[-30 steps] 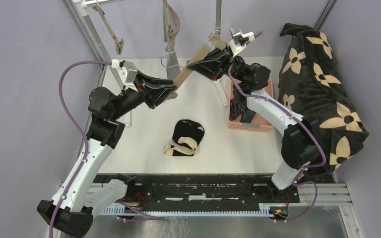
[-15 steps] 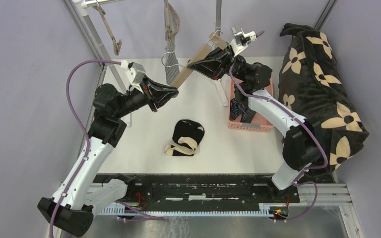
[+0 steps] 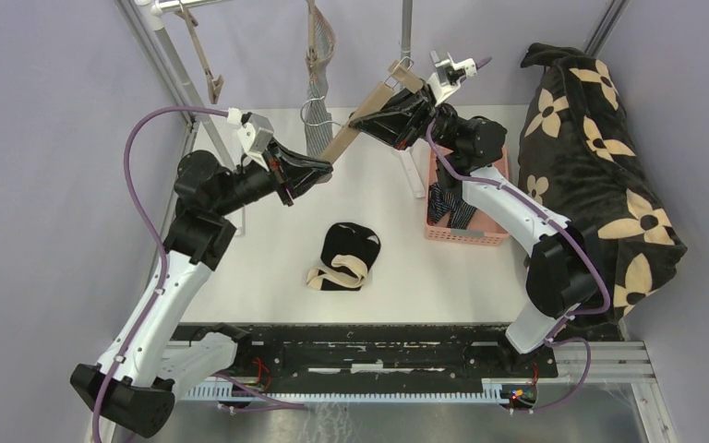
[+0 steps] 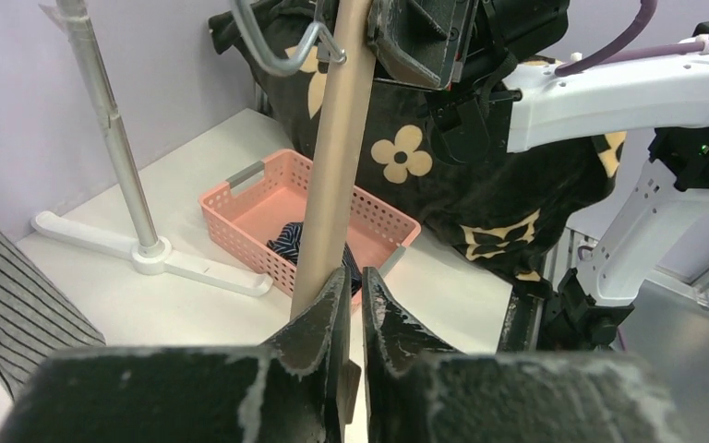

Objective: Remove the underwear clipped to the hanger

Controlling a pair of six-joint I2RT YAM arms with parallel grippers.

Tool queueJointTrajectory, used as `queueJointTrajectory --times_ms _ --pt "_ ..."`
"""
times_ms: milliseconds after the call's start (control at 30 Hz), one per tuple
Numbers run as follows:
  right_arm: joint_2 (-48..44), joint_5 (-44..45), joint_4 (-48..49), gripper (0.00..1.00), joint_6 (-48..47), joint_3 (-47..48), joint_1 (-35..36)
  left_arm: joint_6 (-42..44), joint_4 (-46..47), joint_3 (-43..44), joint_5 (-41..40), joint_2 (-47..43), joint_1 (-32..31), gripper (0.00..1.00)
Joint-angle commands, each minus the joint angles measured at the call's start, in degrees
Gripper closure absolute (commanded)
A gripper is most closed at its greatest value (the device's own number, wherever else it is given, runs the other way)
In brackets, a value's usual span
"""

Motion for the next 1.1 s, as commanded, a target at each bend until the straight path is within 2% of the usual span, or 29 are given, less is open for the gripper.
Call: queueJointTrajectory --times_ms 0,100,333,567,667,767,933,1000,1067 --pt "-1.94 -1.41 2.79 0.99 1.38 1.92 0.46 4.80 -1.09 3.70 1.28 1.26 -0.17 0.90" --pt "-1.74 -1.73 2.78 0.99 1.57 2.16 0.64 5.29 -1.29 4.02 1.62 1.34 -0.12 0.97" --pt "-1.35 -0.94 2.40 0.99 1.07 2.10 0.62 6.57 -2.83 4.20 3.96 0.68 -0.12 0.97" --pt "-0.92 -0.72 2.19 0.99 0.34 2.80 0.70 4.62 -0.58 1.84 6.11 -1.02 -0.12 0.95" --pt "-0.61 -0.73 2.99 0.99 1.26 3.04 0.73 4.26 -1.80 2.07 6.65 -0.22 -0.11 0.75" --pt "-0.56 -0.88 2.97 0.99 1.54 3.19 0.71 4.07 -1.52 2.08 5.75 -0.30 -0.10 0.65" --pt "-0.89 -1.08 2.82 0.99 1.72 3.33 0.84 6.86 -4.16 3.43 4.74 -0.45 -0.06 0.35" --pt "-1.00 -1.20 2.88 0.99 1.81 3.23 0.93 8.01 -5.29 3.88 4.07 -0.38 -0.07 0.32" --pt "-1.08 -1.36 2.70 0.99 1.82 3.11 1.09 9.06 -5.76 4.32 4.40 -0.06 -0.07 0.32"
